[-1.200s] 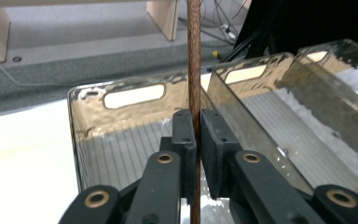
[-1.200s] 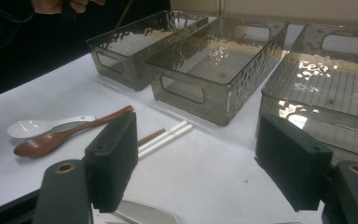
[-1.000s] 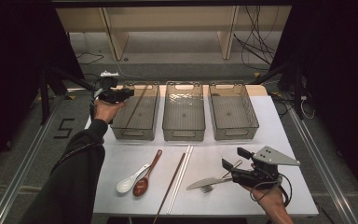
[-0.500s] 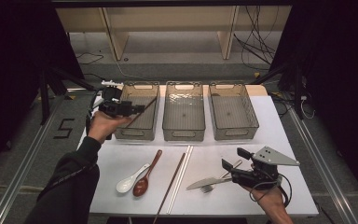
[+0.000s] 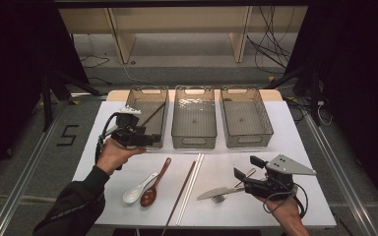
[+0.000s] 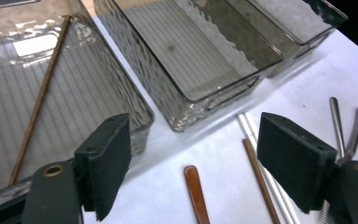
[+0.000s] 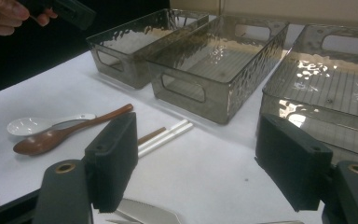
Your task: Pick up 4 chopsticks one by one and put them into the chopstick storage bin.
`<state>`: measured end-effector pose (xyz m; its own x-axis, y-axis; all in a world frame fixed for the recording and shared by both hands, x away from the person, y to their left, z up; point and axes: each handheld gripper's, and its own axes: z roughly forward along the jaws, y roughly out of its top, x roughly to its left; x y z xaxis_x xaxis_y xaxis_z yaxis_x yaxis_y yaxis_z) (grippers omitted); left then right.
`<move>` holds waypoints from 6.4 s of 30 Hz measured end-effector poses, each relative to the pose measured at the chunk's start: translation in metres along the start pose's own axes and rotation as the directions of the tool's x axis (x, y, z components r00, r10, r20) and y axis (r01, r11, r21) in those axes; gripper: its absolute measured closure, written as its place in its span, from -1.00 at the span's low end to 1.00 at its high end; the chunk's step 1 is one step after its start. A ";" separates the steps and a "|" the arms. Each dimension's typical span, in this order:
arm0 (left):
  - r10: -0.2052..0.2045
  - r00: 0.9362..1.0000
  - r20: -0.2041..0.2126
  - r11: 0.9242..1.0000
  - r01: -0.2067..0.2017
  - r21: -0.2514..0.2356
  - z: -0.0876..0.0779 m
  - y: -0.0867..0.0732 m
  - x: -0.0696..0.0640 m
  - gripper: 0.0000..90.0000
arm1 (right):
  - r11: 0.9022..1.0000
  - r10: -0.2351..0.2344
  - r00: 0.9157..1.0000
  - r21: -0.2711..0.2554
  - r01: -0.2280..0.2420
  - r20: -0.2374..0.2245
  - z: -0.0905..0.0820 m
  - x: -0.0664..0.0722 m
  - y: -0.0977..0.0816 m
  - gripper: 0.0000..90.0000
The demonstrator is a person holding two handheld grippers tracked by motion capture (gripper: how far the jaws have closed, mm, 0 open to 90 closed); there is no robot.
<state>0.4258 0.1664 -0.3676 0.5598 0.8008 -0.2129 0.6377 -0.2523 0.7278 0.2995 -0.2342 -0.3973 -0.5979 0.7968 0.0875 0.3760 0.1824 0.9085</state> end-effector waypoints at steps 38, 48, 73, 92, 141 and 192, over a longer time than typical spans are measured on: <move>0.130 0.990 0.047 0.945 -0.138 0.297 0.048 -0.075 -0.076 -0.64 | 1.000 -0.005 1.000 0.001 0.005 -0.001 0.000 0.001 0.000 -0.32; 0.184 0.980 0.071 0.918 -0.197 0.345 0.061 -0.083 -0.088 -0.47 | 1.000 -0.009 1.000 0.003 0.009 0.000 0.000 0.001 0.000 -0.32; 0.235 0.965 0.118 0.875 -0.263 0.406 0.075 -0.093 -0.102 -0.07 | 1.000 -0.007 1.000 0.007 0.007 0.000 0.001 0.001 0.000 -0.32; 0.282 0.955 0.095 0.854 -0.295 0.429 0.078 -0.096 -0.100 0.34 | 1.000 -0.008 1.000 0.004 0.008 0.003 0.000 0.001 0.000 -0.32; 0.231 0.968 0.095 0.859 -0.249 0.447 0.077 -0.092 -0.087 0.87 | 1.000 -0.013 1.000 0.002 0.013 0.004 0.000 0.001 0.001 -0.32; 0.129 0.986 0.108 0.986 -0.139 0.095 0.002 -0.016 -0.045 0.88 | 1.000 -0.006 1.000 0.009 0.006 0.004 0.000 0.001 0.000 -0.32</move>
<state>0.3914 0.1330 -0.3709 0.6911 0.6983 -0.1864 0.6010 -0.4120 0.6848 0.2994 -0.2334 -0.3975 -0.5971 0.7981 0.0808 0.3792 0.1920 0.9052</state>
